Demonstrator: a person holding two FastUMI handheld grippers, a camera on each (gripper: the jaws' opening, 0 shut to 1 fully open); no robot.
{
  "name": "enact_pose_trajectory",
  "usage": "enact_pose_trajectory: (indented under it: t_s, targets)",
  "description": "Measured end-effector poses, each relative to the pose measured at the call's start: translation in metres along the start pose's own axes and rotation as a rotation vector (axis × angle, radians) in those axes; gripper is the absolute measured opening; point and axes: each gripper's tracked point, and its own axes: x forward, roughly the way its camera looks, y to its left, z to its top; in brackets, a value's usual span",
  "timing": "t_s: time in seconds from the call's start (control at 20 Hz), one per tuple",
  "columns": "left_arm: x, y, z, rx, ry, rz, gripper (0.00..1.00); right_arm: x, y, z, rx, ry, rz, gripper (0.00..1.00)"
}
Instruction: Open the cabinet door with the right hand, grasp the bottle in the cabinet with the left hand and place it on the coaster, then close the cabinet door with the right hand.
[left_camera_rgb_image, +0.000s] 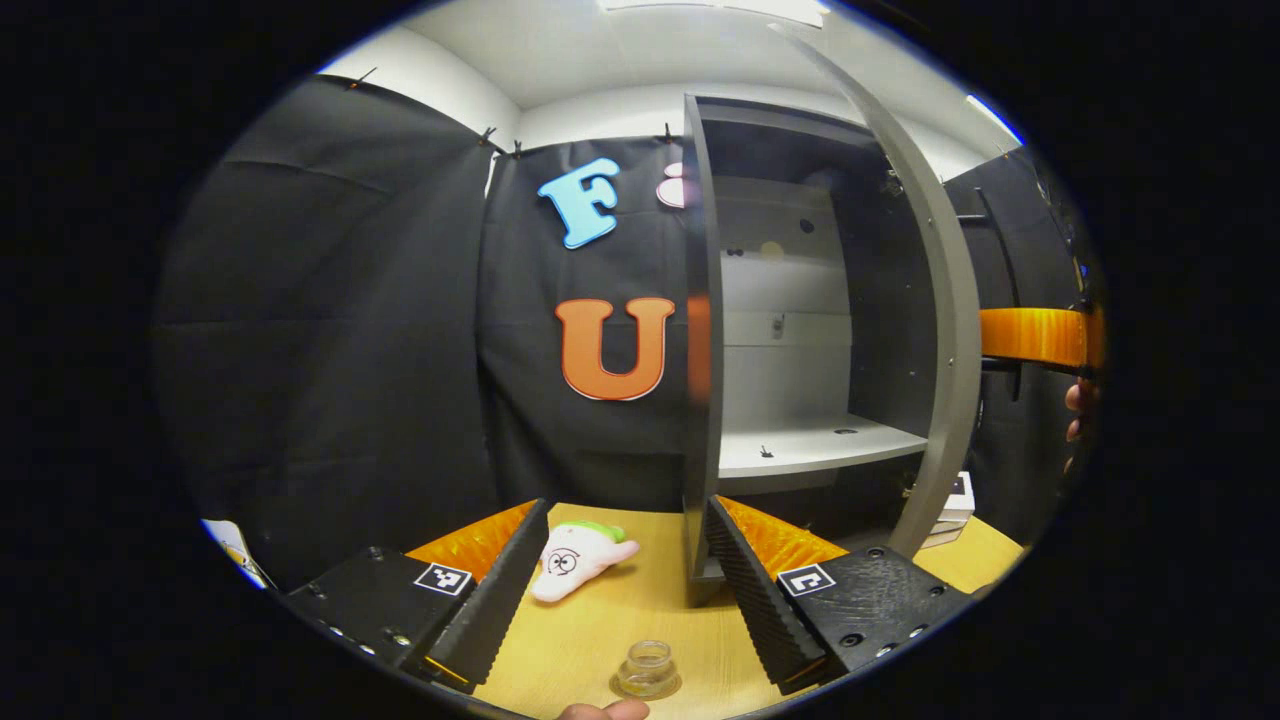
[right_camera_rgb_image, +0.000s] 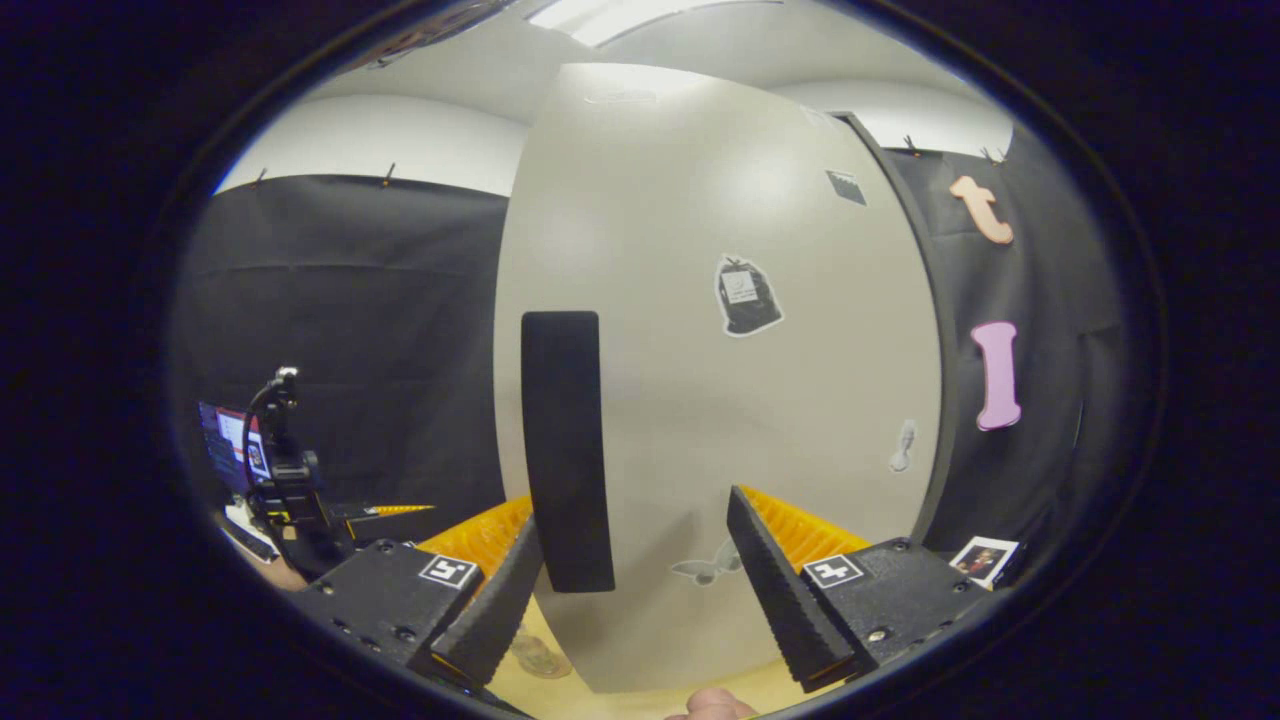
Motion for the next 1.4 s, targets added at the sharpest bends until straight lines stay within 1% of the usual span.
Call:
enact_pose_trajectory:
  t_s: [0.15, 0.35, 0.5, 0.65, 0.75, 0.9, 1.05, 1.15, 1.2, 1.3, 1.35, 1.4]
  targets:
    - [-0.008, 0.014, 0.004, 0.015, -0.008, 0.063, 0.95, 0.017, 0.004, -0.004, 0.014, 0.009, 0.058, 1.0]
    - [-0.017, 0.022, 0.009, 0.018, -0.012, 0.123, 0.95, 0.035, 0.001, -0.008, -0.023, 0.01, 0.083, 1.0]
    - [-0.03, 0.017, 0.011, 0.01, -0.018, 0.144, 0.95, 0.043, 0.003, -0.011, -0.029, 0.02, 0.112, 1.0]
    - [-0.036, 0.004, 0.019, -0.002, -0.027, 0.133, 0.95, 0.044, 0.003, -0.012, -0.034, 0.02, 0.129, 1.0]
    - [-0.038, -0.011, 0.024, -0.018, -0.042, 0.103, 0.95, 0.045, 0.003, -0.013, -0.031, 0.021, 0.127, 1.0]
    - [-0.028, -0.029, 0.027, -0.014, -0.041, 0.061, 0.95, 0.036, 0.0, -0.015, -0.042, 0.026, 0.12, 1.0]
    - [-0.026, -0.048, 0.029, -0.004, -0.051, 0.003, 0.95, 0.024, -0.023, -0.012, -0.055, 0.007, 0.047, 1.0]
    - [-0.021, -0.068, 0.029, 0.003, -0.052, -0.044, 0.95, 0.016, -0.046, -0.015, -0.036, 0.022, -0.031, 1.0]
    - [-0.016, -0.073, 0.035, 0.002, -0.058, -0.066, 0.95, 0.012, -0.06, -0.016, -0.021, 0.027, -0.084, 1.0]
    - [-0.003, -0.09, 0.047, -0.012, -0.083, -0.115, 0.95, -0.003, -0.093, -0.021, 0.008, 0.045, -0.231, 1.0]
    - [0.005, -0.096, 0.054, -0.019, -0.096, -0.126, 0.95, -0.011, -0.106, -0.023, 0.018, 0.05, -0.293, 1.0]
    - [0.016, -0.097, 0.058, -0.02, -0.1, -0.122, 0.95, -0.017, -0.117, -0.024, 0.017, 0.057, -0.341, 1.0]
